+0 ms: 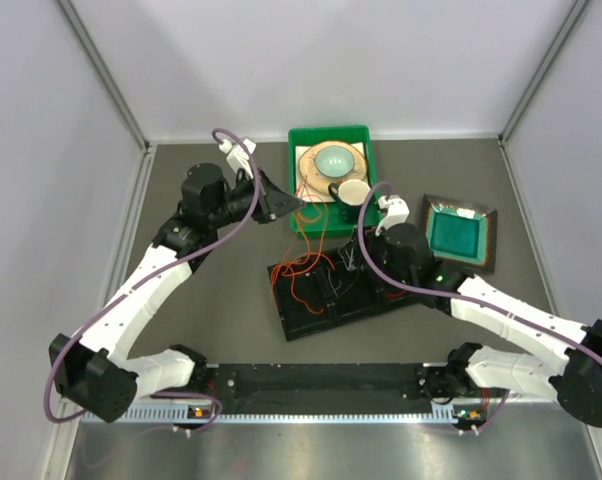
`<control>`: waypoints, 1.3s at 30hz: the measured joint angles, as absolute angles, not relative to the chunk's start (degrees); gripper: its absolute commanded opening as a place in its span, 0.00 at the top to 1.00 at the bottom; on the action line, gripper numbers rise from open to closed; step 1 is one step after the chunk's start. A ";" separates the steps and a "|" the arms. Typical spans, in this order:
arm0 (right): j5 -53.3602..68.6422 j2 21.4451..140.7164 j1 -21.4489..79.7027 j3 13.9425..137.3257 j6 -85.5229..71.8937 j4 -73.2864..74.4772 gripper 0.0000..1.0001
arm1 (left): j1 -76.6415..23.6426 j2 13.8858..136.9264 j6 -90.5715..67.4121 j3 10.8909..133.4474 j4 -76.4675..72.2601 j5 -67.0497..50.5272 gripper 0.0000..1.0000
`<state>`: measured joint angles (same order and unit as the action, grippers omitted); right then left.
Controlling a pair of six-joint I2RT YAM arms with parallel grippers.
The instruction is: Untangle the cables
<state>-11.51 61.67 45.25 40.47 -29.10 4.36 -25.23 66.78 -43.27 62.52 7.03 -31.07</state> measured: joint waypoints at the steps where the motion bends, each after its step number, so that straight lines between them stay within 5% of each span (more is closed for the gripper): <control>1: -11.40 61.12 45.25 40.47 -29.08 4.16 0.30 | -25.41 67.11 -43.88 62.52 6.07 -31.38 1.00; 13: -3.31 63.35 45.25 39.92 -31.11 -2.74 0.25 | -26.09 68.88 -50.59 68.38 -3.55 -33.63 1.00; 29: -9.13 54.68 45.06 33.39 -34.70 -4.69 0.25 | -26.13 68.77 -60.40 63.33 -11.33 -26.96 1.00; 36: -10.02 53.78 43.86 32.95 -35.18 -4.62 0.35 | -26.15 61.12 -57.08 56.03 -3.09 -21.39 1.00; 39: -9.93 54.37 43.68 32.95 -35.24 -4.75 0.66 | -26.15 58.30 -56.16 53.19 -2.79 -19.35 1.00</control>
<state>-9.93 54.37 43.68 32.95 -35.24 -4.75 -26.15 58.30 -56.16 53.19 -2.79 -19.35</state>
